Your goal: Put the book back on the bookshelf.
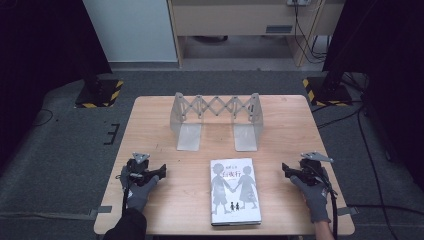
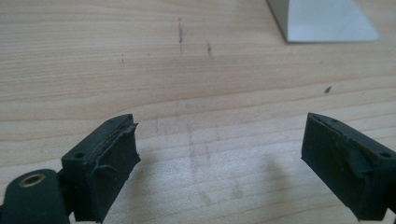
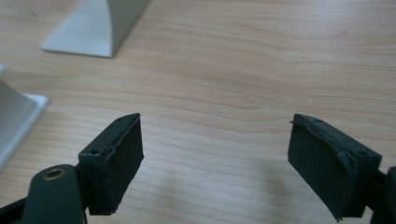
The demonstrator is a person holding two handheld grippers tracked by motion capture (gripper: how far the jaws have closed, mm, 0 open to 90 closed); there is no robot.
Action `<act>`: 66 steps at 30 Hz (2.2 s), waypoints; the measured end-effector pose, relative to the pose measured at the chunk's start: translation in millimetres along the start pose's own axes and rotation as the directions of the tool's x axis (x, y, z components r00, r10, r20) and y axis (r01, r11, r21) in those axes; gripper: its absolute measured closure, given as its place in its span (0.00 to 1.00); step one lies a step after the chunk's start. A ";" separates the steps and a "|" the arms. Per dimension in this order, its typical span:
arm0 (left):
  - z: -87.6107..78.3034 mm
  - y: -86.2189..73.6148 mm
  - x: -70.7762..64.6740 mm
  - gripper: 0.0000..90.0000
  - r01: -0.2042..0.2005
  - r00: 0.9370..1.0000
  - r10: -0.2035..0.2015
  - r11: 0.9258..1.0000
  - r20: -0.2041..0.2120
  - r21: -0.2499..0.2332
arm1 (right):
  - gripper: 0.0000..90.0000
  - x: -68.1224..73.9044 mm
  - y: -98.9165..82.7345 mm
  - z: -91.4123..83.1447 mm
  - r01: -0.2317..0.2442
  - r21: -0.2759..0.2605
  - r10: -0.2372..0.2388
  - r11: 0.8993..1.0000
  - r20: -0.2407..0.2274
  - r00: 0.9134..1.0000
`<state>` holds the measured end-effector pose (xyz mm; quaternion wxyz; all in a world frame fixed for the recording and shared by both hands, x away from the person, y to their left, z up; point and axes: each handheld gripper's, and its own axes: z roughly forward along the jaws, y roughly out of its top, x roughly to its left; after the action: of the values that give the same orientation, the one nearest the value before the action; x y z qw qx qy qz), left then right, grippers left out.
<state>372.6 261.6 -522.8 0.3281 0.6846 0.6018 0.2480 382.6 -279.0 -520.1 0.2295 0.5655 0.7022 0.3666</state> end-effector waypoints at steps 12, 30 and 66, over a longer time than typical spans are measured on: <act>-19.3 4.4 -28.7 0.13 -0.012 0.995 0.020 0.997 0.101 -0.080 | 0.21 27.5 7.2 -18.2 -0.005 -0.060 -0.004 0.998 -0.152 0.988; -27.0 0.4 -96.2 0.13 -0.114 0.961 0.137 0.988 0.239 -0.106 | 0.22 83.1 6.8 -9.3 0.051 -0.052 -0.064 0.997 -0.286 0.956; -13.0 -13.5 -146.0 0.10 -0.201 0.915 0.221 0.975 0.338 -0.094 | 0.28 109.9 -1.7 7.1 0.040 -0.029 -0.049 0.999 -0.427 0.903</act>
<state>331.8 120.3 -516.2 0.4196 0.7688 0.4499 0.1745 358.8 -171.5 -515.7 0.0838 0.4531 0.7445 0.4831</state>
